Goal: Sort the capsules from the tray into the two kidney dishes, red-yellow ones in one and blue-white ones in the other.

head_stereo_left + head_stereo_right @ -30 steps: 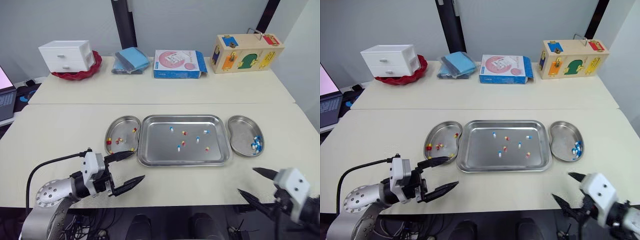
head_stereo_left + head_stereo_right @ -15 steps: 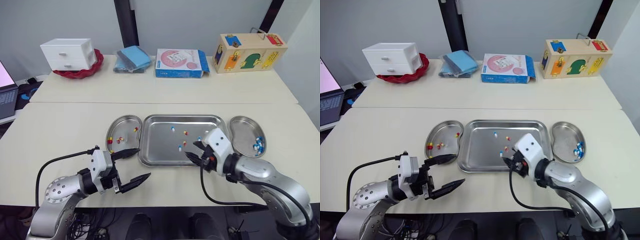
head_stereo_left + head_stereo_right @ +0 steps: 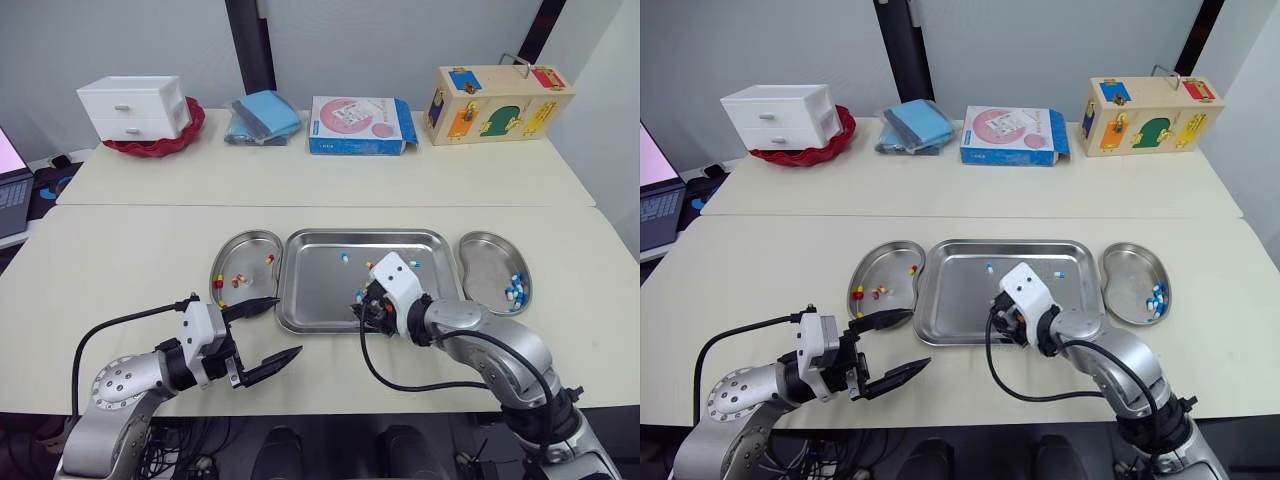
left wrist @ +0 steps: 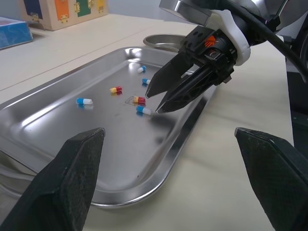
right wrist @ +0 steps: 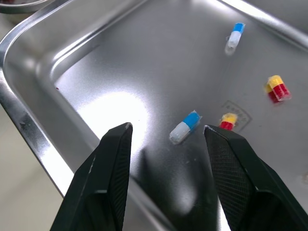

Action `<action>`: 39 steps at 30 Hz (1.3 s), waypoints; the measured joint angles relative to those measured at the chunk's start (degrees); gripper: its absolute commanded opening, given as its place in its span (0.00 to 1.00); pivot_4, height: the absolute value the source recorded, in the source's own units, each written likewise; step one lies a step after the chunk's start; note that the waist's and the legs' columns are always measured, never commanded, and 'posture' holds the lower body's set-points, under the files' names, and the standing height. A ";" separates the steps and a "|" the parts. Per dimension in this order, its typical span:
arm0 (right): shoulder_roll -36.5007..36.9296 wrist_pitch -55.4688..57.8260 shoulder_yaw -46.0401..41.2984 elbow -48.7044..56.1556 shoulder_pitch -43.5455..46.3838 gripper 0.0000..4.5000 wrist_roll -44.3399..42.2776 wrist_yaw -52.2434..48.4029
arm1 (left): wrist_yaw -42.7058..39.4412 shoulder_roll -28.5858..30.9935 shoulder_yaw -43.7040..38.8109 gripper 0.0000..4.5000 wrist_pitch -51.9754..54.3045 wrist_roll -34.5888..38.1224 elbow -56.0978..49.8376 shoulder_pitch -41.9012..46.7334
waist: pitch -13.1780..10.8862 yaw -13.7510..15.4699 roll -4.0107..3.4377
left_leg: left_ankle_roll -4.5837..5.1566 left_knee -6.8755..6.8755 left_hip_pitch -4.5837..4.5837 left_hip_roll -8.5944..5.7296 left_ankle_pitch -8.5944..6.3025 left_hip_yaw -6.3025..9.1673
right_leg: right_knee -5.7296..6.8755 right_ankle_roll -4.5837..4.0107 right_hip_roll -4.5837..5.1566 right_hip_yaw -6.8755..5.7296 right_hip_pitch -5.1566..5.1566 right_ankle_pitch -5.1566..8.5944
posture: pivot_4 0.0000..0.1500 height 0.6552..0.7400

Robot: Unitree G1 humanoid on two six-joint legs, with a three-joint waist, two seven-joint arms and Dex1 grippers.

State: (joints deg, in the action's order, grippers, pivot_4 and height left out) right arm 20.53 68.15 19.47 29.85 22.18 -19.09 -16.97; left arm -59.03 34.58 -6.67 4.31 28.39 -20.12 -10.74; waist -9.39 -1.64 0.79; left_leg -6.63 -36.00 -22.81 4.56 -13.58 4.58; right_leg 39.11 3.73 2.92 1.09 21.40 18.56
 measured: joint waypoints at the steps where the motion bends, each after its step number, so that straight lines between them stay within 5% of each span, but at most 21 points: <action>1: -0.23 -0.02 0.10 -0.43 0.14 0.57 0.03 -0.08 | 0.06 -0.01 0.02 1.00 0.00 -0.01 0.00 0.00 | 0.00 0.00 0.00 | 0.00 0.00 0.00 0.00 0.00 0.00 | 0.00 0.00 0.00 -0.01 0.00 0.00 | 1.00 0.62; 16: -0.42 -4.12 5.19 -6.58 3.35 0.57 4.00 -1.97 | 1.08 -0.60 0.18 1.00 -1.13 -0.75 0.00 -0.37 | 0.00 -0.09 -0.01 | 0.00 0.00 0.01 0.00 0.00 0.00 | 0.00 0.00 0.00 -0.01 0.01 0.00 | 1.00 0.62; 26: 3.49 -9.63 9.84 -8.48 5.45 0.03 9.47 -5.01 | 1.97 -1.00 0.22 1.00 -1.27 -1.57 0.01 -0.39 | 0.00 -0.09 -0.01 | 0.00 0.00 0.02 0.00 0.00 0.01 | 0.00 0.00 0.00 -0.01 0.00 0.00 | 1.00 0.62; 39: 6.51 -13.18 7.62 -2.66 3.62 0.01 10.79 -10.73 | -1.48 -0.75 1.37 1.00 -1.39 0.09 0.53 0.36 | -0.05 0.16 -0.06 | 0.00 0.02 -0.05 0.00 0.00 0.02 | -0.04 0.00 0.00 -0.05 0.03 0.00 | 1.00 0.62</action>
State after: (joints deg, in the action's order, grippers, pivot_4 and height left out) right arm 27.04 54.97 27.09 27.20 25.80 -8.29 -27.70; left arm -60.51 33.83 -5.30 2.92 28.48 -19.60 -10.38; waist -9.44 -1.48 0.74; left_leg -6.63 -35.98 -22.87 4.56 -13.58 4.60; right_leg 39.07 3.73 2.92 1.04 21.43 18.56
